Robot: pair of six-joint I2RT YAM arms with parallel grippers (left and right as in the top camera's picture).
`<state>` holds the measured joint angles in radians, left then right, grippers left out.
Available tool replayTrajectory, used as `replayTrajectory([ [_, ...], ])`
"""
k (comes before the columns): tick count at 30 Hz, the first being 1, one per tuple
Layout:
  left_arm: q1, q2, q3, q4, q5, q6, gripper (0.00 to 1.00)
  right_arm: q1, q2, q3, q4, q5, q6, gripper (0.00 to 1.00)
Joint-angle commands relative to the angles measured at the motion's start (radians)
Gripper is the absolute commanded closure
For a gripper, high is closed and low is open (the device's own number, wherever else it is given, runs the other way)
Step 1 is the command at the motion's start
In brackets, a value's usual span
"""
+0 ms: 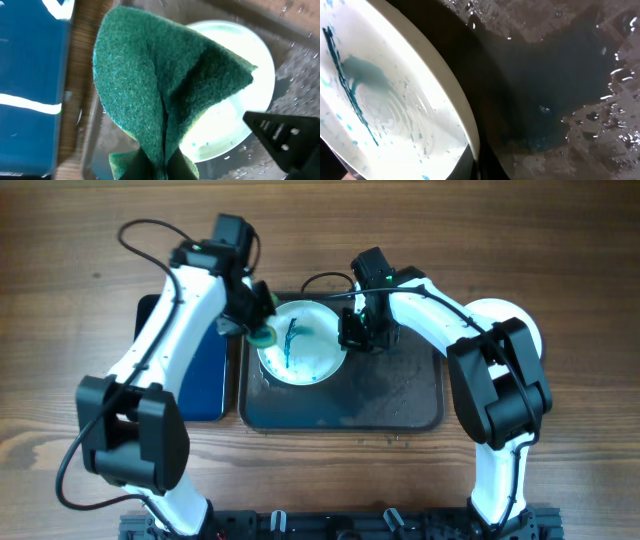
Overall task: Clean dirty plates on tray and stack at the side
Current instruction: 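Scrub the held plate with the sponge in the left gripper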
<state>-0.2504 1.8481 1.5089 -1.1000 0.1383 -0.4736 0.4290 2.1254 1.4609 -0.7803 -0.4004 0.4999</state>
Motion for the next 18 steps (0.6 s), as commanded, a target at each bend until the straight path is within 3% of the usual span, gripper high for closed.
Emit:
replayTrajectory([
  [1,-0.082,-0.002,-0.084,0.067,-0.007,-0.005,0.96,0.003,0.014,-0.014,0.015,-0.032,-0.028,0.96],
  [4,-0.147,-0.002,-0.148,0.15,-0.07,0.005,0.96,0.003,0.014,-0.014,0.014,-0.037,-0.035,0.96],
  [12,-0.144,0.011,-0.298,0.41,-0.119,0.288,0.96,0.003,0.014,-0.014,0.028,-0.058,-0.056,0.96],
  [14,-0.144,0.04,-0.329,0.422,-0.192,0.263,0.96,0.003,0.014,-0.014,0.028,-0.058,-0.056,0.96],
  [15,-0.143,0.068,-0.338,0.424,-0.27,0.169,0.96,0.003,0.014,-0.014,0.029,-0.058,-0.056,0.96],
  [18,-0.143,0.114,-0.34,0.432,-0.314,0.051,0.96,0.003,0.014,-0.014,0.032,-0.063,-0.06,0.96],
])
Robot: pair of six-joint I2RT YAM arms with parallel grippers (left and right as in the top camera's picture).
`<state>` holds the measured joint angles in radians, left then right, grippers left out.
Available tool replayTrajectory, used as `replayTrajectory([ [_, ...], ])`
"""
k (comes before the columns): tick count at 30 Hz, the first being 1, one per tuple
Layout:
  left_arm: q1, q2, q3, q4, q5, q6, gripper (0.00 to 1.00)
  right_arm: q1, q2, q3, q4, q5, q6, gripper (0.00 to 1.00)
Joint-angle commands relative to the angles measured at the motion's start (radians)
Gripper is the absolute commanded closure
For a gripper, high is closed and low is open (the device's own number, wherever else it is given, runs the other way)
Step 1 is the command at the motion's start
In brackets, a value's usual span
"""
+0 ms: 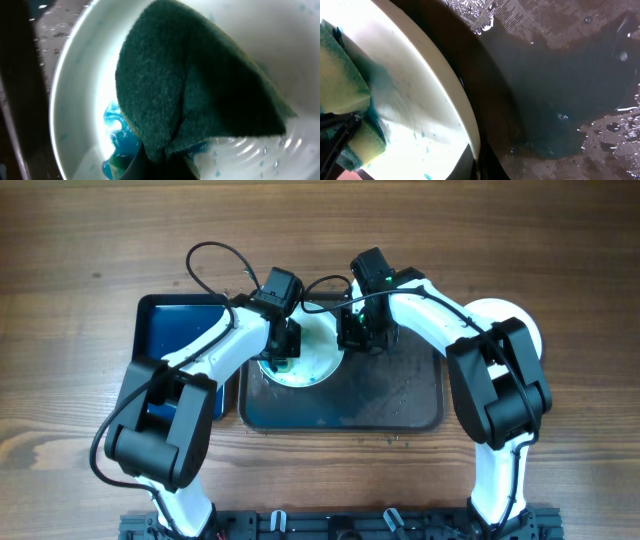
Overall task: Clean dirty plates on tray and stack at the side
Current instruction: 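Scrub the held plate with the sponge in the left gripper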
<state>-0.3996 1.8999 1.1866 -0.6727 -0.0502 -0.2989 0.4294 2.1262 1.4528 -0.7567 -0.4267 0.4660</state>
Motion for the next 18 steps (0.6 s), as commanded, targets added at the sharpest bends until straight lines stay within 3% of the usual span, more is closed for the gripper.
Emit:
replayTrajectory([
  [1,0.006,0.073,-0.018,0.008,-0.122,-0.167,0.96,0.003,0.013,-0.006,0.01,-0.056,-0.047,0.96],
  [3,-0.008,0.084,-0.018,0.046,0.06,-0.14,0.96,-0.002,0.013,-0.006,-0.003,-0.097,-0.077,0.96],
  [5,-0.044,0.084,-0.018,0.111,0.449,0.079,0.96,-0.003,0.013,-0.006,-0.004,-0.095,-0.077,0.96],
  [6,-0.061,0.084,-0.018,0.131,0.505,0.111,0.96,-0.004,0.013,-0.006,-0.004,-0.091,-0.077,0.96],
  [9,-0.083,0.083,-0.013,0.164,0.374,0.103,0.96,-0.003,0.013,-0.006,-0.002,-0.088,-0.078,0.96],
  [14,-0.027,0.083,-0.01,0.32,-0.102,-0.132,0.96,-0.001,0.013,-0.006,-0.004,-0.087,-0.087,0.96],
  [18,0.012,0.084,-0.01,0.25,-0.264,-0.163,0.96,-0.001,0.013,-0.006,-0.007,-0.087,-0.099,0.96],
])
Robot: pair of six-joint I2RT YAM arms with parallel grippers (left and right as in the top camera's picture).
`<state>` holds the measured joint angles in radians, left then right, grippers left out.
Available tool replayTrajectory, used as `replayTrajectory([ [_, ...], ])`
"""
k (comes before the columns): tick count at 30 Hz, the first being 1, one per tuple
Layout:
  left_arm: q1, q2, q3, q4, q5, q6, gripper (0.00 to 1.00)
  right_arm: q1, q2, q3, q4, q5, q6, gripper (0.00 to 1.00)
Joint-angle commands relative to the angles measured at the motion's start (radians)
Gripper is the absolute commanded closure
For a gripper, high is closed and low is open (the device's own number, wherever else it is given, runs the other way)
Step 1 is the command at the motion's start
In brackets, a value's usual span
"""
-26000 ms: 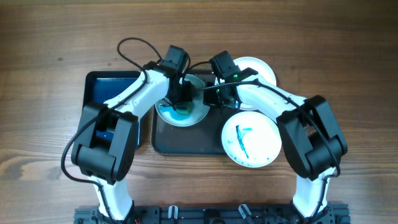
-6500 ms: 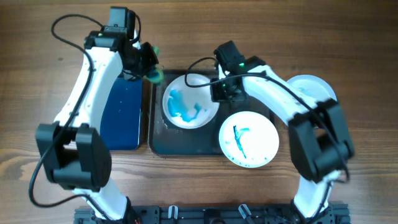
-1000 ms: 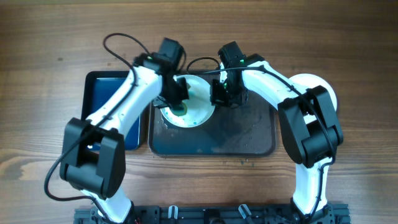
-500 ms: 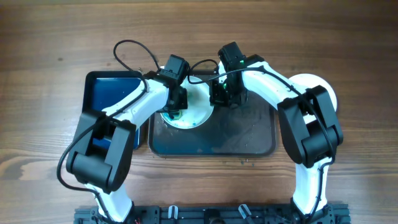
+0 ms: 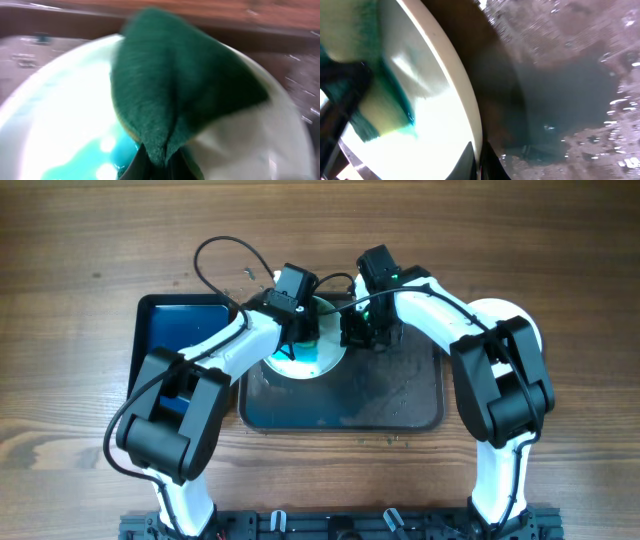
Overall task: Clean dirty plates on tray and stack at the side
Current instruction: 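Scrub the held plate with the sponge in the left gripper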
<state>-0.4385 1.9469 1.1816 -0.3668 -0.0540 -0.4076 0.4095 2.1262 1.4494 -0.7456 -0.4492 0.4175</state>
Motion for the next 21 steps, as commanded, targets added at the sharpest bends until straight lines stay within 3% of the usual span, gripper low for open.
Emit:
replayTrajectory([
  [1,0.056,0.037,-0.005,-0.093,-0.254,-0.054,0.96,0.019,0.013,-0.003,-0.018,-0.065,-0.05,0.96],
  [3,0.056,0.037,-0.005,-0.204,-0.183,-0.048,0.96,0.019,0.013,-0.003,-0.016,-0.065,-0.05,0.96],
  [5,0.056,0.037,-0.005,-0.292,-0.006,0.044,0.96,0.019,0.013,-0.003,-0.014,-0.066,-0.049,0.96],
  [9,0.056,0.037,-0.005,-0.329,0.47,0.318,0.96,0.016,0.013,-0.003,-0.018,-0.077,-0.047,0.96],
  [11,0.056,0.037,-0.005,-0.286,0.566,0.323,0.96,0.002,0.016,-0.005,-0.041,-0.076,-0.023,0.96],
  [13,0.058,0.037,-0.005,-0.216,0.478,0.252,0.96,-0.016,0.027,-0.017,-0.053,-0.098,-0.016,0.96],
  [16,0.063,0.037,-0.005,-0.151,0.178,0.074,0.96,-0.051,0.027,-0.065,-0.025,-0.186,-0.018,0.96],
  [17,0.069,0.037,-0.005,-0.164,-0.006,-0.028,0.96,-0.066,0.027,-0.084,-0.005,-0.209,-0.018,0.96],
  [18,0.072,0.037,-0.005,-0.22,-0.224,-0.204,0.96,-0.073,0.027,-0.093,0.003,-0.219,-0.018,0.96],
  [19,0.071,0.037,-0.005,-0.259,-0.336,-0.314,0.96,-0.077,0.027,-0.103,0.014,-0.227,-0.018,0.96],
  [21,0.069,0.038,-0.005,-0.277,-0.305,-0.336,0.96,-0.078,0.027,-0.107,0.023,-0.227,-0.018,0.96],
])
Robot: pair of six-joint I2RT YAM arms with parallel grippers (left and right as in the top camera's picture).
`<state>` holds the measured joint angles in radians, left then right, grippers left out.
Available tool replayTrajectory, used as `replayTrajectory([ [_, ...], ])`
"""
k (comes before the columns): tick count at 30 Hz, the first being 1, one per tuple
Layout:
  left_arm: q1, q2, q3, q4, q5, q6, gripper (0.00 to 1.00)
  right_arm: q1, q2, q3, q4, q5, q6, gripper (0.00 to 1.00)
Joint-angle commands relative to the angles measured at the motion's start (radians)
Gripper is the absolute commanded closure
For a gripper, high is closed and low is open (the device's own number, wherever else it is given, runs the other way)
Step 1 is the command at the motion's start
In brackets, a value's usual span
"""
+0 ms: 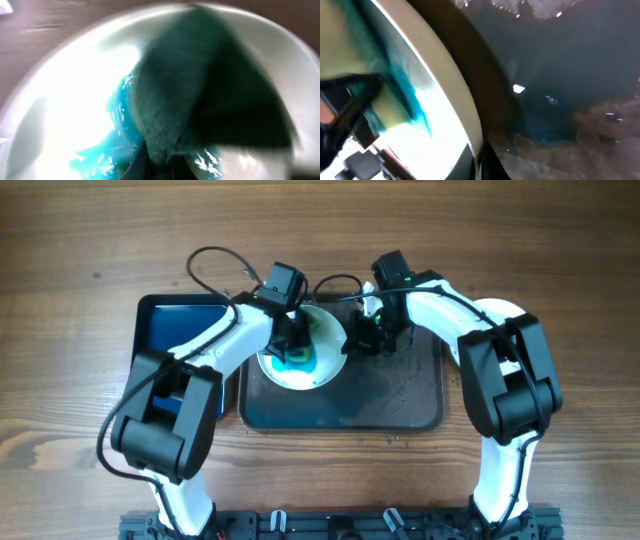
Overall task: Clean dirty plates on tray and stack at the side
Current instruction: 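Scrub the held plate with the sponge in the left gripper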
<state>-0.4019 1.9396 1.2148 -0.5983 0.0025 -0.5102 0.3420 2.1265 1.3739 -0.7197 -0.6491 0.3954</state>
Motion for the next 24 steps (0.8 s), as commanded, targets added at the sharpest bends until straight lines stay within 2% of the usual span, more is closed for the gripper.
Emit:
replayTrajectory([
  [1,0.029,0.045,-0.039,-0.051,-0.295,-0.215,0.96,-0.01,0.027,-0.032,0.002,-0.027,0.005,0.96],
  [2,0.019,0.045,-0.039,-0.073,-0.188,-0.182,0.96,-0.011,0.027,-0.032,0.005,-0.027,0.008,0.96],
  [4,-0.004,0.045,-0.039,-0.112,-0.064,-0.158,0.96,-0.011,0.027,-0.032,0.005,-0.026,0.008,0.96],
  [5,-0.014,0.045,-0.039,-0.113,0.05,-0.074,0.96,-0.01,0.027,-0.032,0.005,-0.026,0.008,0.96],
  [7,-0.03,0.045,-0.038,-0.062,0.42,0.208,0.96,-0.01,0.027,-0.032,0.011,-0.027,0.008,0.96],
  [8,-0.033,0.045,-0.036,-0.04,0.494,0.267,0.96,-0.01,0.027,-0.032,0.017,-0.027,0.008,0.96],
  [9,-0.034,0.045,-0.031,-0.025,0.492,0.272,0.96,-0.01,0.027,-0.032,0.02,-0.027,0.009,0.96],
  [11,-0.032,0.045,-0.019,0.014,0.394,0.27,0.96,-0.01,0.027,-0.032,0.02,-0.031,0.008,0.96],
  [15,-0.032,0.045,0.01,0.11,-0.025,0.251,0.96,-0.01,0.027,-0.032,0.02,-0.03,0.008,0.96],
  [17,-0.032,0.045,0.011,0.124,-0.293,0.151,0.96,-0.01,0.027,-0.032,0.02,-0.03,0.008,0.96],
  [18,-0.032,0.045,0.011,0.109,-0.44,0.057,0.96,-0.01,0.027,-0.032,0.02,-0.03,0.008,0.96],
  [19,-0.032,0.045,0.011,0.083,-0.491,-0.01,0.96,-0.01,0.027,-0.032,0.02,-0.03,0.008,0.96],
  [20,-0.032,0.045,0.011,0.059,-0.489,-0.05,0.96,-0.01,0.027,-0.032,0.02,-0.03,0.008,0.96],
  [22,-0.035,0.045,0.011,-0.06,-0.429,-0.205,0.96,-0.01,0.027,-0.032,0.021,-0.03,0.008,0.96],
  [24,-0.043,0.045,0.011,-0.153,-0.272,-0.345,0.96,-0.009,0.027,-0.032,0.025,-0.03,0.008,0.96],
])
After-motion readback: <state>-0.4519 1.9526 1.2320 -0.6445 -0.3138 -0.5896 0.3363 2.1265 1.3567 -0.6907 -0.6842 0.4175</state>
